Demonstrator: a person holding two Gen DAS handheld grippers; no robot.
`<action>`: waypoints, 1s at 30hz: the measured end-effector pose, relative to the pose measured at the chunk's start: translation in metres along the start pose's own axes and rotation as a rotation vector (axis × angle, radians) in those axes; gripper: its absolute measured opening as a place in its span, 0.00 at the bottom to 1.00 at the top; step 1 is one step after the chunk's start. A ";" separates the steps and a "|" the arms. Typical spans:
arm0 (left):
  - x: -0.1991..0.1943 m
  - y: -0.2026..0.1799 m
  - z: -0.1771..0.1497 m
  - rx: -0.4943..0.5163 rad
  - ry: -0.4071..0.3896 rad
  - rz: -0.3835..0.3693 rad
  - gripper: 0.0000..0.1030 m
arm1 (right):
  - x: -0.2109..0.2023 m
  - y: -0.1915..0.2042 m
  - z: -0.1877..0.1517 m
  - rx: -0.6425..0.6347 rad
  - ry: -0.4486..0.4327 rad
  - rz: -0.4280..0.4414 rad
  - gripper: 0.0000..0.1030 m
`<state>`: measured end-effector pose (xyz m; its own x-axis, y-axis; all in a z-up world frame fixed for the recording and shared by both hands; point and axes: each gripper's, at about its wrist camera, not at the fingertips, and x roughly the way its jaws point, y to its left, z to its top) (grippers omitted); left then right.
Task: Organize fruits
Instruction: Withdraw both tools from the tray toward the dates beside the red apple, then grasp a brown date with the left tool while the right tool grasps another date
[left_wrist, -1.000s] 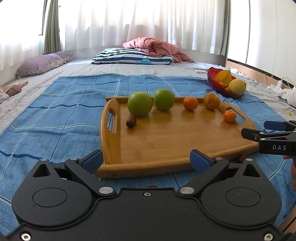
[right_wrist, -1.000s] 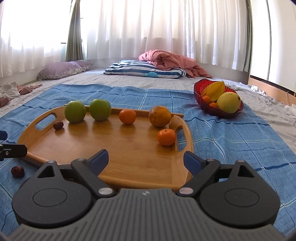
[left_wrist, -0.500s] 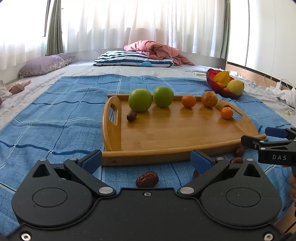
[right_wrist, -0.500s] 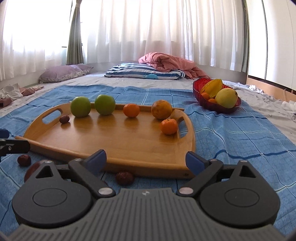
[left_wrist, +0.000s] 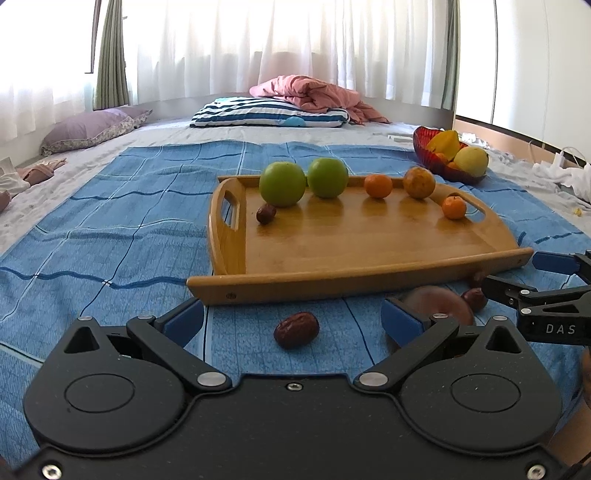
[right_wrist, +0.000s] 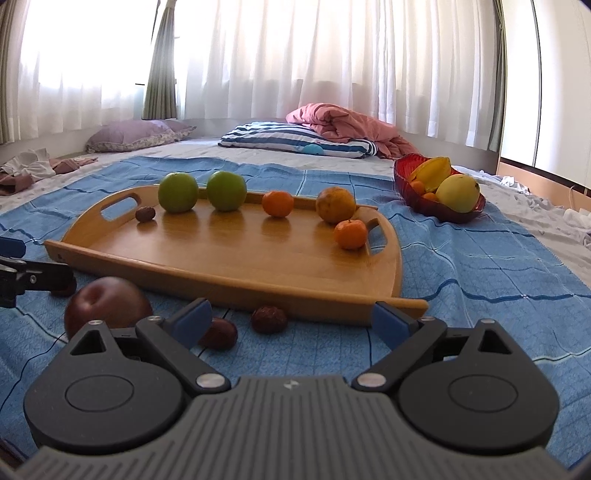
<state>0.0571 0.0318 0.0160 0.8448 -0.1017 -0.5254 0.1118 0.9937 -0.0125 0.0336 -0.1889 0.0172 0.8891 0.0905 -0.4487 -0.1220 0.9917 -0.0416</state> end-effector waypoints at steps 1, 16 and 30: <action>0.000 0.000 -0.001 0.000 0.002 0.001 0.99 | -0.001 0.001 -0.001 0.001 -0.001 0.002 0.96; 0.004 -0.006 -0.009 -0.028 0.035 -0.008 0.81 | -0.004 0.019 -0.014 -0.014 0.001 0.019 0.94; 0.012 -0.010 -0.012 -0.060 0.078 0.015 0.64 | 0.000 0.035 -0.016 0.006 0.009 0.056 0.73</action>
<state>0.0600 0.0212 -0.0002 0.8024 -0.0847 -0.5908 0.0655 0.9964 -0.0537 0.0222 -0.1557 0.0011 0.8768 0.1452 -0.4583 -0.1690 0.9856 -0.0111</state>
